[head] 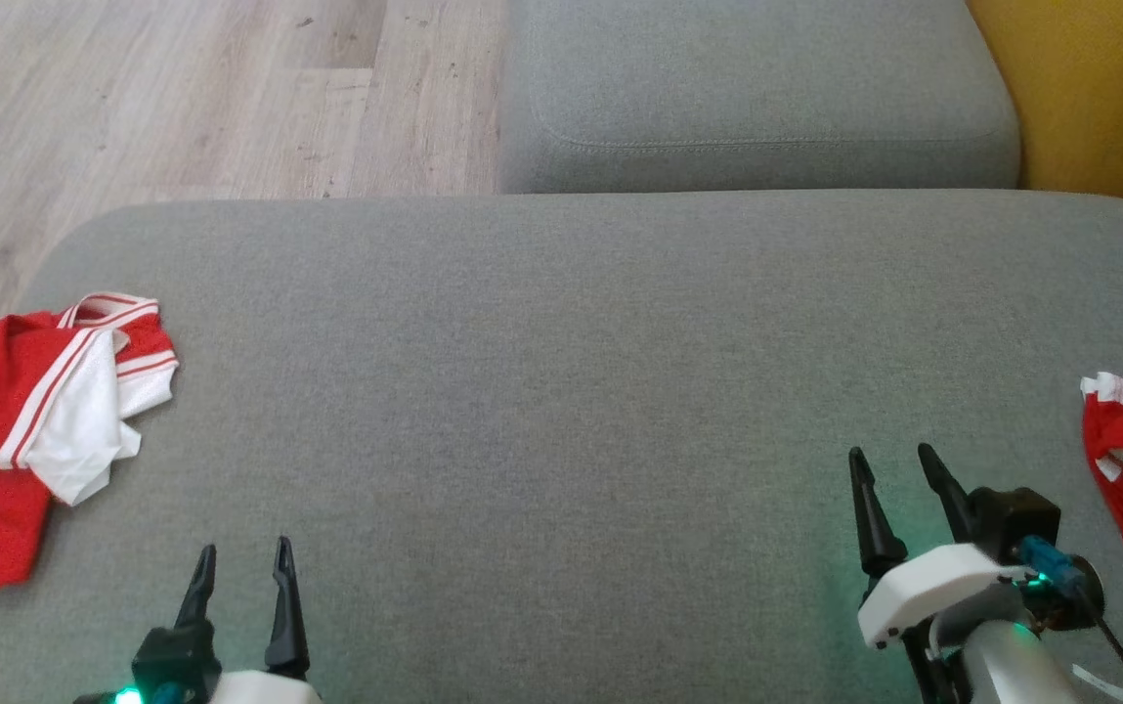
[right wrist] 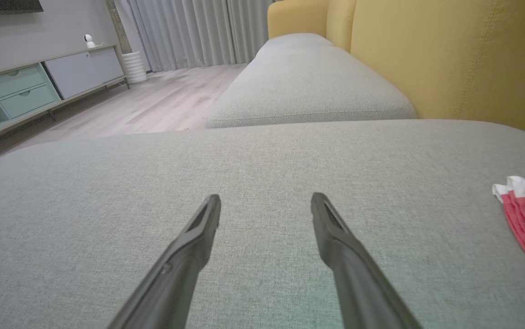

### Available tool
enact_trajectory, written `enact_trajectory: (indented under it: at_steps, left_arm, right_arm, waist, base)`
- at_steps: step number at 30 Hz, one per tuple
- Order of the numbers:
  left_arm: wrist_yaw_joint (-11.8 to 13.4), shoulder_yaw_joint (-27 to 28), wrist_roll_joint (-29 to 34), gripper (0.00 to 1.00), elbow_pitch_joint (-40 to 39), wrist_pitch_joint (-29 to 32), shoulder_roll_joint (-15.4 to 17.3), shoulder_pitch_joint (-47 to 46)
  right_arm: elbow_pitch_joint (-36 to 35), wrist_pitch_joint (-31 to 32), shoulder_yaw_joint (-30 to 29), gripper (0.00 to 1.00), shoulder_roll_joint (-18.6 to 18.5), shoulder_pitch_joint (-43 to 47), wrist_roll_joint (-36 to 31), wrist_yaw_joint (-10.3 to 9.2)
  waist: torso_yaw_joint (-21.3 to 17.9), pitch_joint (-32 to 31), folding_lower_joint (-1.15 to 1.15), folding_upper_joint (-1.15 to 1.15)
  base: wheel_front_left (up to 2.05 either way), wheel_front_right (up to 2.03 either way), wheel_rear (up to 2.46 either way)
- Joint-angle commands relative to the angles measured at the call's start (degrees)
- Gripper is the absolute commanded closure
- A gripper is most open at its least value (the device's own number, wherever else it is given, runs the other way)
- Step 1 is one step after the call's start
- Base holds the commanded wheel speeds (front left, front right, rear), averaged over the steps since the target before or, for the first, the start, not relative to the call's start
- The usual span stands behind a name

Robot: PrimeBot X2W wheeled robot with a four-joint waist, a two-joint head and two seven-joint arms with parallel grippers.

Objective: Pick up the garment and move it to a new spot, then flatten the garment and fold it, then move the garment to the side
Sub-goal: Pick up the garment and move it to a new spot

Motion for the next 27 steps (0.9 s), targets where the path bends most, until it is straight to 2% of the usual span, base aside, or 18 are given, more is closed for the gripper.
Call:
enact_trajectory:
  at_steps: [1,5,9,16,22,25,27]
  left_arm:
    - [-0.15,2.35,0.38,0.00,-1.49,-0.30,0.14,-3.11]
    - [-0.16,2.14,0.03,0.00,-1.46,-0.30,0.14,-3.47]
    - [0.15,1.59,-0.84,0.00,-1.28,-0.30,0.14,-3.34]
    - [0.61,1.13,-1.82,0.00,-0.75,-0.31,0.14,-2.04]
    - [-0.01,3.26,-0.73,0.00,-1.39,-0.31,0.25,-0.39]
    - [-0.67,4.08,0.10,0.00,-2.22,-0.31,0.67,0.53]
    - [-0.04,5.94,-1.08,0.00,-2.60,-0.31,0.54,1.11]
  right_arm:
    - [-1.20,-0.63,1.62,0.00,-0.25,-3.05,0.12,-0.04]
    - [-0.57,-0.63,2.22,0.00,-0.25,-2.97,0.61,-0.04]
    - [-0.53,-0.63,3.20,0.00,-0.25,-2.67,1.31,-0.04]
    - [-0.75,-0.63,5.59,0.00,-0.25,-2.03,4.04,-0.04]
    - [-0.75,-0.63,7.68,0.00,-0.25,-2.02,6.28,-0.04]
    - [-0.77,-0.63,9.39,0.00,-0.25,-2.29,7.32,-0.04]
    - [-0.71,-0.63,10.57,0.00,-0.25,-2.83,7.82,-0.04]
  waist:
    - [0.02,0.13,0.00,0.00]
    - [0.80,0.61,0.00,0.00]
    - [3.41,1.09,0.00,0.00]
    - [13.34,1.72,0.00,0.00]
    - [22.02,2.10,0.00,0.00]
    - [24.55,2.19,0.00,0.00]
    - [25.04,2.65,0.00,0.00]
  base:
    - [0.00,0.00,0.00]
    - [0.00,0.00,0.00]
    - [0.00,0.00,0.00]
    - [0.00,0.00,0.00]
    - [0.00,0.00,0.00]
    - [0.00,0.00,0.00]
    - [0.00,0.00,0.00]
